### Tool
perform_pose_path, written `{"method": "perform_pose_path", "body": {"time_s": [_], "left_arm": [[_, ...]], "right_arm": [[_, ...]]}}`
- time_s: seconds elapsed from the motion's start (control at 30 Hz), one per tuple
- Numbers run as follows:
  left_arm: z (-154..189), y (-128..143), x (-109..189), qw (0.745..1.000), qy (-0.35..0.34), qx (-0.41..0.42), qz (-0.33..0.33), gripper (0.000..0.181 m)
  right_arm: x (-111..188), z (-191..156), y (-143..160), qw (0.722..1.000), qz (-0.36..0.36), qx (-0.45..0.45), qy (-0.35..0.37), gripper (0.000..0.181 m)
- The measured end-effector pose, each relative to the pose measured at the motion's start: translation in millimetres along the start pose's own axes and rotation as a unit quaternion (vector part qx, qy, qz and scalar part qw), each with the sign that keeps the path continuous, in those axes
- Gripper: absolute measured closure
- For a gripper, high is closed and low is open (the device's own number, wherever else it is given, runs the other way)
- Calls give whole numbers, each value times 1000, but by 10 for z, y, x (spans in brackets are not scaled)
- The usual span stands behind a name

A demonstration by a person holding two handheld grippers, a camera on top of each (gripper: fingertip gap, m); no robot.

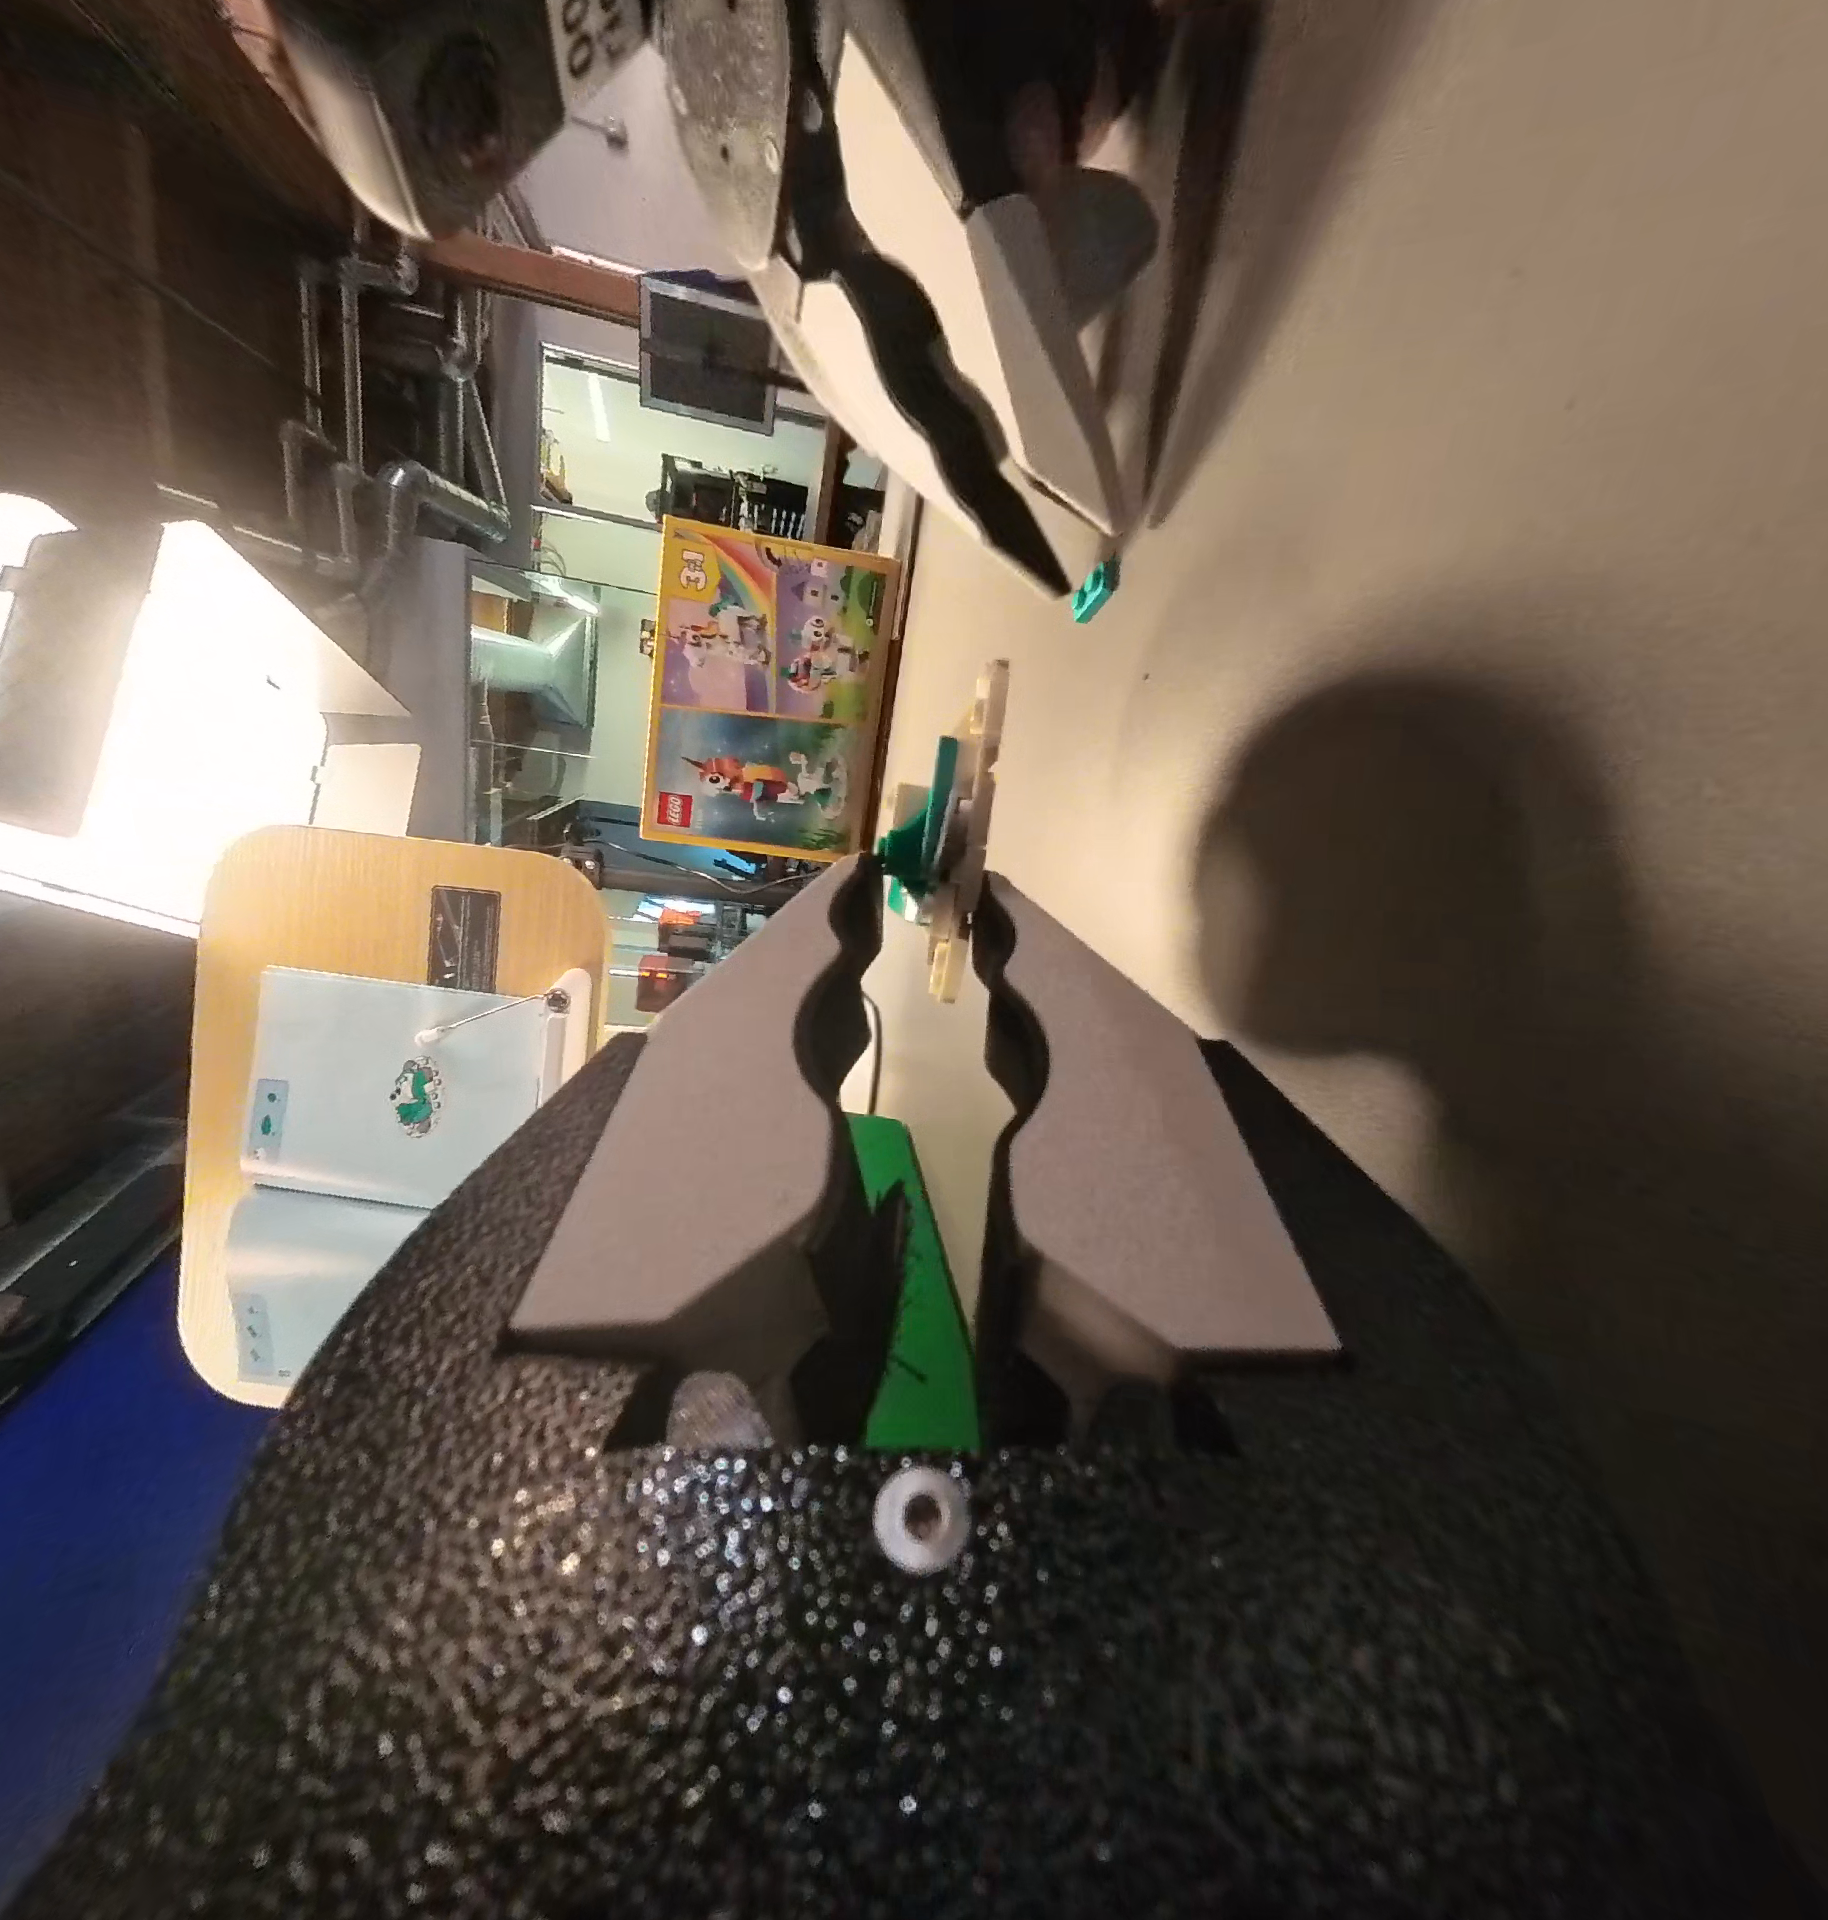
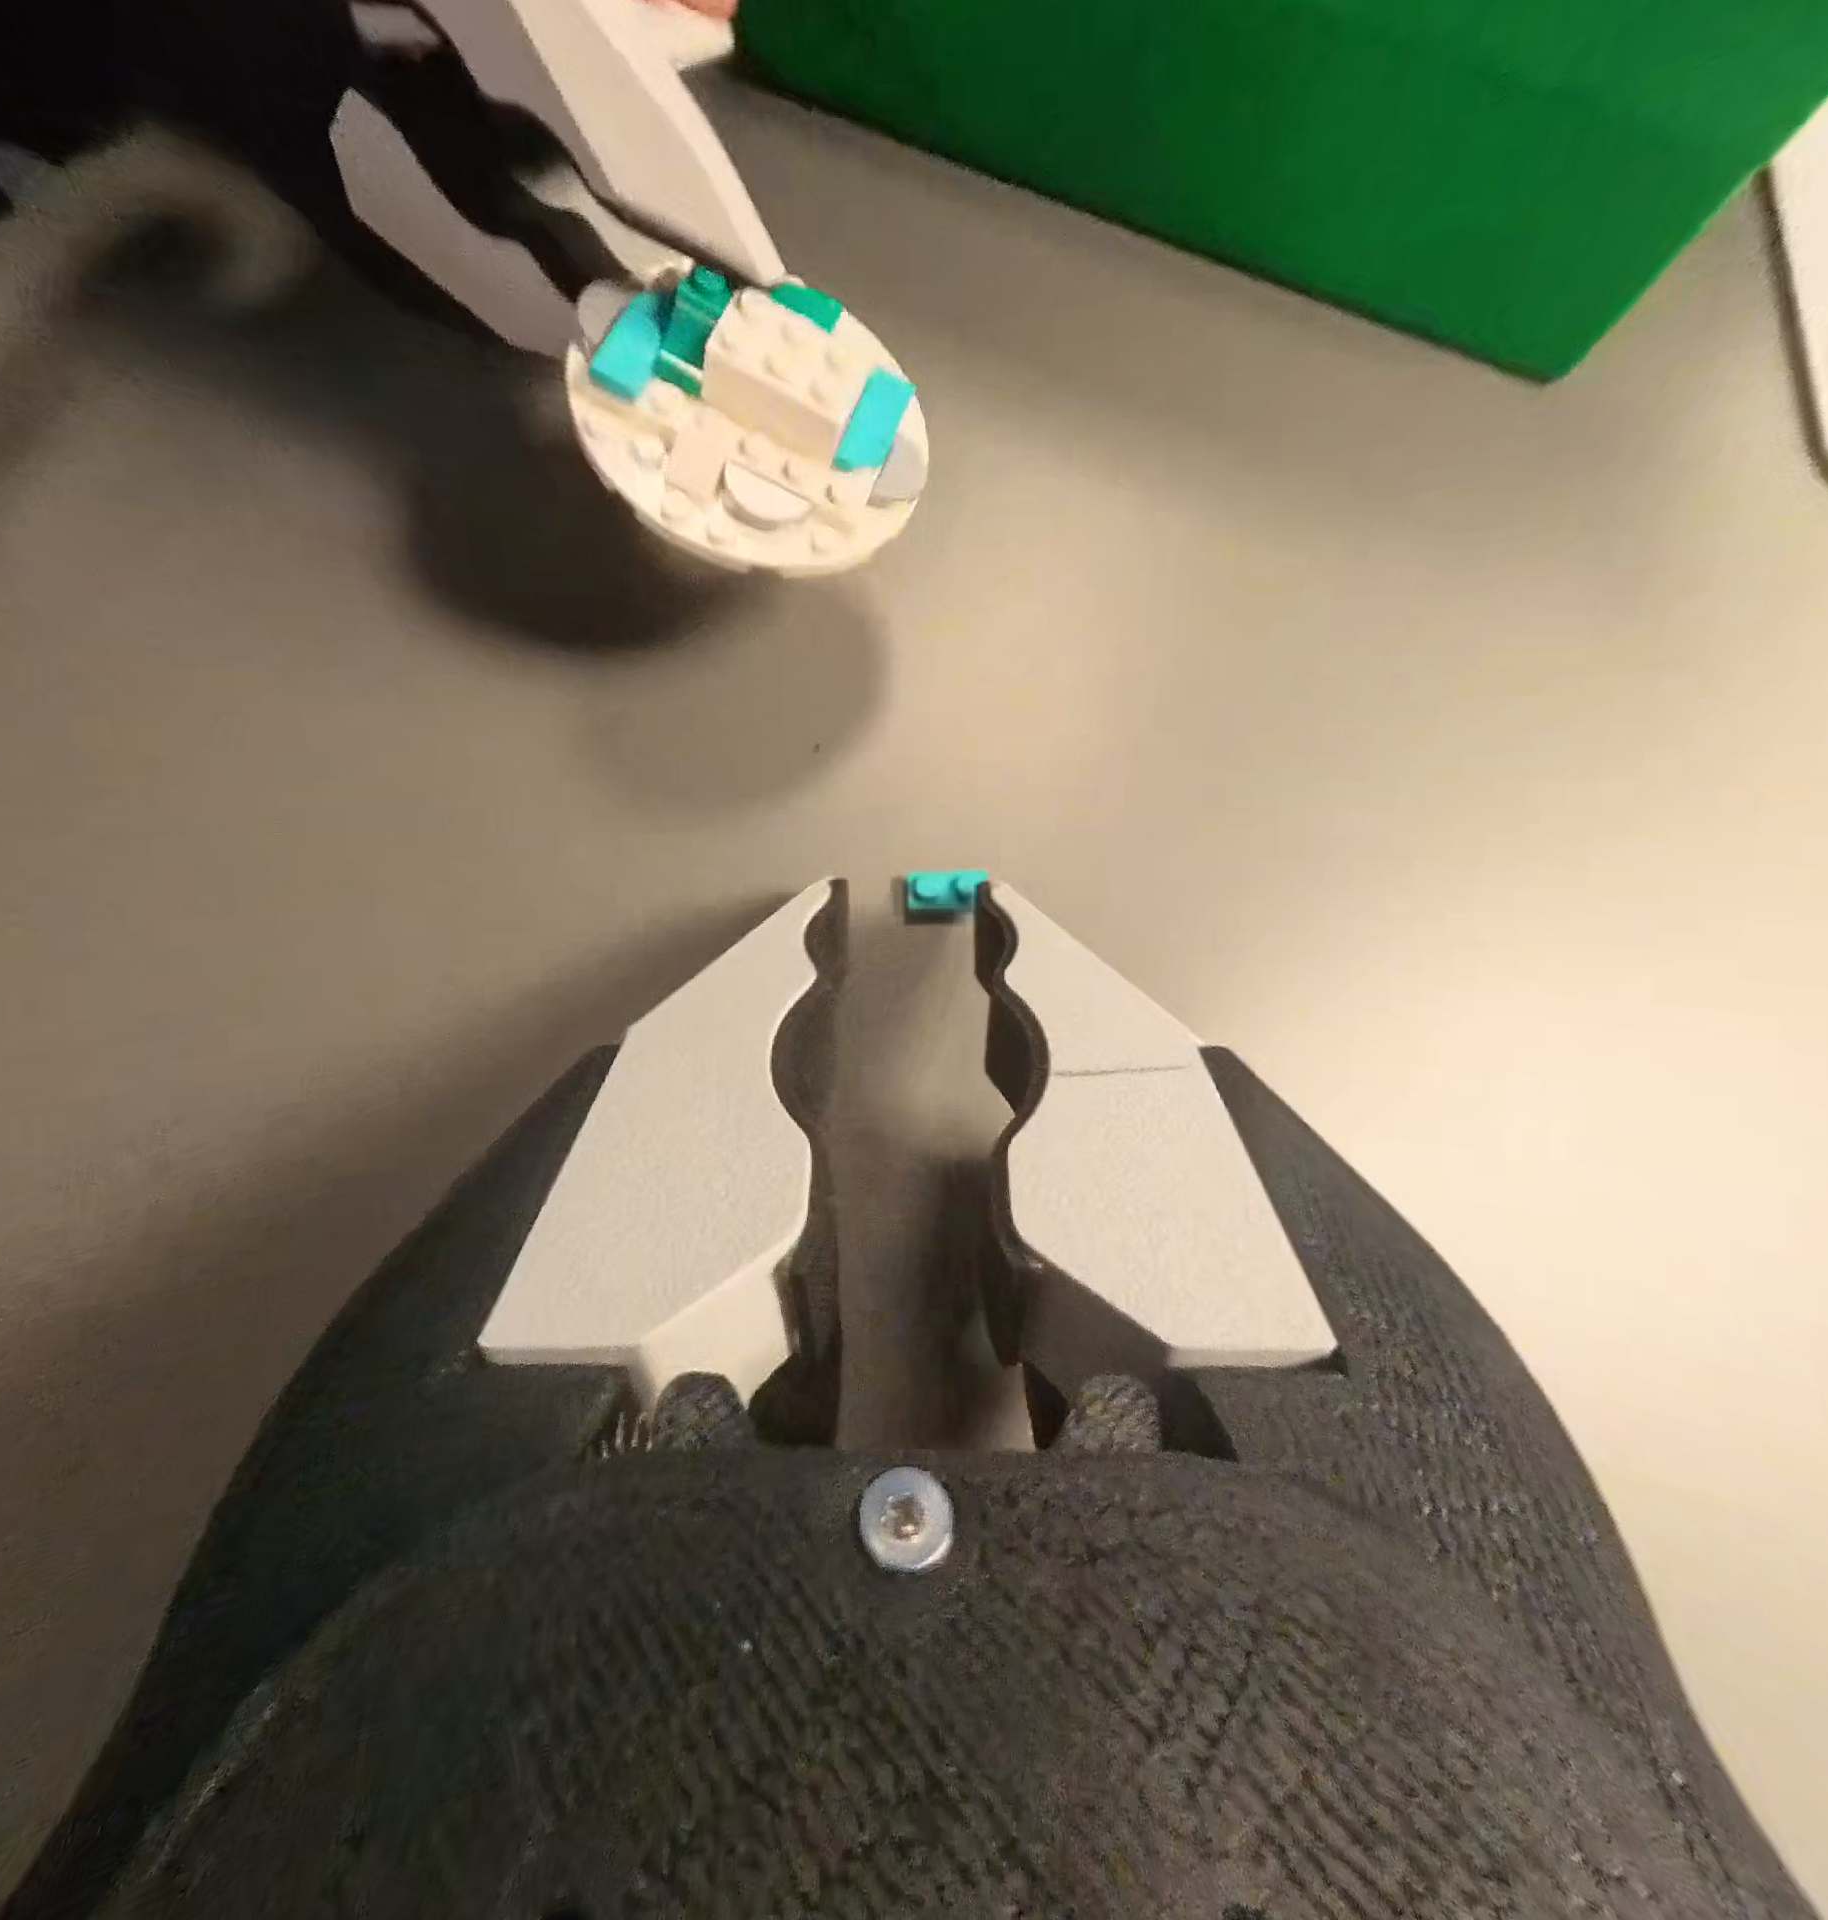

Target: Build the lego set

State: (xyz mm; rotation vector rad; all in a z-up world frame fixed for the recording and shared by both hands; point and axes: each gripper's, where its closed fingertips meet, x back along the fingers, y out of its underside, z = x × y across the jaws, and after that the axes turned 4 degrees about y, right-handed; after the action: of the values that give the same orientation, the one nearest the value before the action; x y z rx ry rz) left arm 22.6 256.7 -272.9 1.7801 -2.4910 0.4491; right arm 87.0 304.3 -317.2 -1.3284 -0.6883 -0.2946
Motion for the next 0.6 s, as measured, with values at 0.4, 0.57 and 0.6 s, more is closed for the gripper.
{"method": "perform_pose_path", "body": {"time_s": [0.4, 0.57, 0.6], "left_arm": [[6, 29, -31, 1000, -3, -4, -18, 167], [-135, 94, -24, 997, -50, -15, -56, 167], [-153, 108, -24, 996, -57, -15, -62, 167]], "right_arm": [[-71, 74, 8, 999, -19, -39, -3, 167], [-52, 21, -581, 991, 84, -103, 34, 167], [-59, -38, -700, 988, 98, -113, 31, 167]]}}
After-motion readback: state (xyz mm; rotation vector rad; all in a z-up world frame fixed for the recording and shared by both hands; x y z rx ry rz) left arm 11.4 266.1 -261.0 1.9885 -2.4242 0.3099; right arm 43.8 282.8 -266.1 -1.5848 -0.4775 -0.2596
